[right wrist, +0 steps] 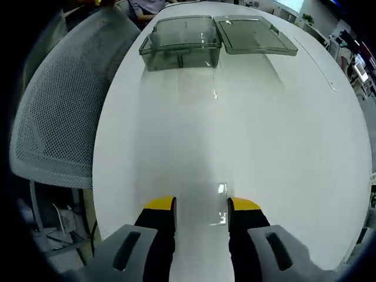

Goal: Insert the divider into the dual guide fixture by aligning both edges with the guide slots and pushing it downward to the bottom, including one-sided entry, uneven engagement, binding, and posture correction.

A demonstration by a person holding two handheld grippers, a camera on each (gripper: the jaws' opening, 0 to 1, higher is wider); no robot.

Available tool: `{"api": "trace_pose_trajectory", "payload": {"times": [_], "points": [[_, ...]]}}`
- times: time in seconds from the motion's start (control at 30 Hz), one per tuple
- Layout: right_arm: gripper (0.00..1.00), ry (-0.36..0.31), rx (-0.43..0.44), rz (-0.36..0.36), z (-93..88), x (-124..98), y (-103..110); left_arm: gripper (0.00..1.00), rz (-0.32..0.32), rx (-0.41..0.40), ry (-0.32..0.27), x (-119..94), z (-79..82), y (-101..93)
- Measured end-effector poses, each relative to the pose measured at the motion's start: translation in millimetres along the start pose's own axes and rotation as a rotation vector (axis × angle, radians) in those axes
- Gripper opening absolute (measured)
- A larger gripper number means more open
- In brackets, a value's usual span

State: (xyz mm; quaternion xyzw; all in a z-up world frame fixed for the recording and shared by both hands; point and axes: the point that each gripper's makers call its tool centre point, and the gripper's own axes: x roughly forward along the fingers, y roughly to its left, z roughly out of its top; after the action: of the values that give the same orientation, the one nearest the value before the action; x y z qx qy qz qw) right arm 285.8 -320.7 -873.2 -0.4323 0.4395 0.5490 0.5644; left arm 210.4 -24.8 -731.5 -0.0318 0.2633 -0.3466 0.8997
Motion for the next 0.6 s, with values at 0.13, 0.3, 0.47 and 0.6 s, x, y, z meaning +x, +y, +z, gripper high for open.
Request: {"api": "trace_pose_trajectory", "payload": {"times": [0.13,0.3,0.47,0.6], "points": [[0.28,0.012,-0.002,0.003,-0.7,0.0,-1.1,0.97,0.0,-0.003,-0.003,0.0,0.2,0.4],[0.27,0.022,-0.002,0.006,-0.5,0.2,-0.5,0.96,0.0,-0.007,-0.007,0.0,1.8,0.1],[0.27,0.035,-0.009,0.007,0.2,0.3,-0.4,0.96,0.001,-0.008,-0.007,-0.9,-0.1,0.8],[0.27,0.025,-0.004,0.006,2.2,0.4,-0.3,0.96,0.0,-0.013,-0.008,-1.8,-1.8,0.5]]}}
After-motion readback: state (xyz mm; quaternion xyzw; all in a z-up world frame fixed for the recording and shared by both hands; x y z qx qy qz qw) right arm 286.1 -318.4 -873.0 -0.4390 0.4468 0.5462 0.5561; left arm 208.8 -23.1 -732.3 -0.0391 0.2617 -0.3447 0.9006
